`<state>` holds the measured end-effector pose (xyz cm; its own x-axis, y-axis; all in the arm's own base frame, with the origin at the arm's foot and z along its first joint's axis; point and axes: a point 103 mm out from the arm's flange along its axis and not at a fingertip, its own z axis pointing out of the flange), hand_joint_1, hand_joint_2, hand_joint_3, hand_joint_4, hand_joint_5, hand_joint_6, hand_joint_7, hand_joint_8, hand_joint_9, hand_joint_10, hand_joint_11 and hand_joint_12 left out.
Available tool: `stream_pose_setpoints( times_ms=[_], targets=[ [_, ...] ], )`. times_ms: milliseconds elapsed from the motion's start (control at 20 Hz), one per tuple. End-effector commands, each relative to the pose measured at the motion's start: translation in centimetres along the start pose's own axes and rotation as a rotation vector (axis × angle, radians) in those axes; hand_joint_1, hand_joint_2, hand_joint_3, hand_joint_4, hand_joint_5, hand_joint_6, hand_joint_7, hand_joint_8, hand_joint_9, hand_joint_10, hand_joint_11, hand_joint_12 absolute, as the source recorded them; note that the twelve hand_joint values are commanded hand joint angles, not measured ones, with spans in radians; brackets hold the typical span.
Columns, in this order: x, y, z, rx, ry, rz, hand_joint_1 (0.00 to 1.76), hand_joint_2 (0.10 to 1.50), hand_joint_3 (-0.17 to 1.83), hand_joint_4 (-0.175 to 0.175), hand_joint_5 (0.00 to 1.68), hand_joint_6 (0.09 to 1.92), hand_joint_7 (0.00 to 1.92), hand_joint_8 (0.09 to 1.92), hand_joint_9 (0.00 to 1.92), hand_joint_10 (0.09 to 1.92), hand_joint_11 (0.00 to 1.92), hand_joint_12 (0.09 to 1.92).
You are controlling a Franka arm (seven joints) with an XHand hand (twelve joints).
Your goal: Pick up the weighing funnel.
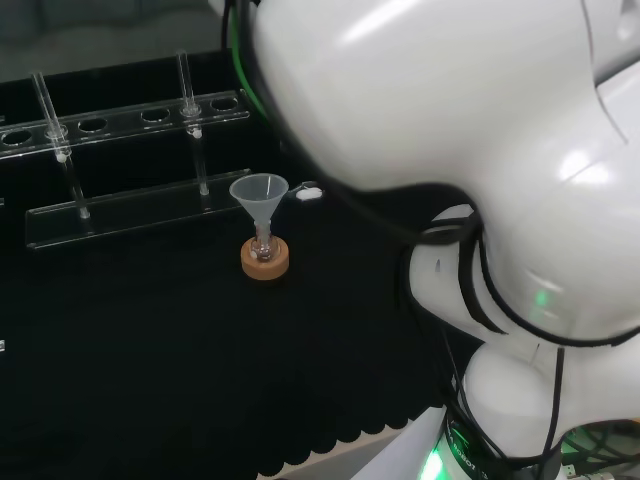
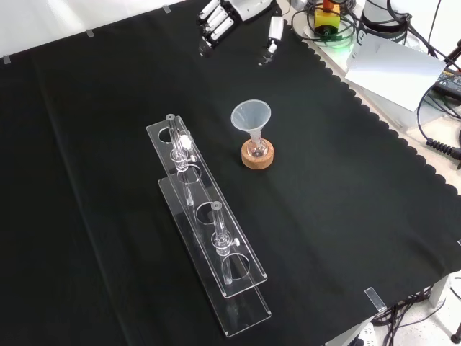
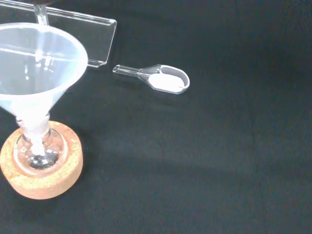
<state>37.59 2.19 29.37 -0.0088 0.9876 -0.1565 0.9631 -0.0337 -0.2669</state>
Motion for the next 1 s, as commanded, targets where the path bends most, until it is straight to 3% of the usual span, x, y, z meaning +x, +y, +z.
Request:
stream_pose_setpoints(
  times_ms=[50,600,1000],
  targets=[
    [-2.9,2.4,1.1,-0.004,0.042,-0.001,0.60,0.70,0.46,-0.071,0.34,0.09,0.26,0.72,0.50,0.66,0.28,1.37],
    [-5.6,6.7,2.2,0.004,0.058,-0.005,0.66,0.71,0.46,-0.074,0.41,0.09,0.33,0.72,0.57,0.64,0.32,1.36],
    [-6.7,9.3,4.9,0.010,0.056,-0.016,0.75,0.71,0.48,-0.074,0.49,0.09,0.41,0.70,0.64,0.60,0.38,1.33]
  ],
)
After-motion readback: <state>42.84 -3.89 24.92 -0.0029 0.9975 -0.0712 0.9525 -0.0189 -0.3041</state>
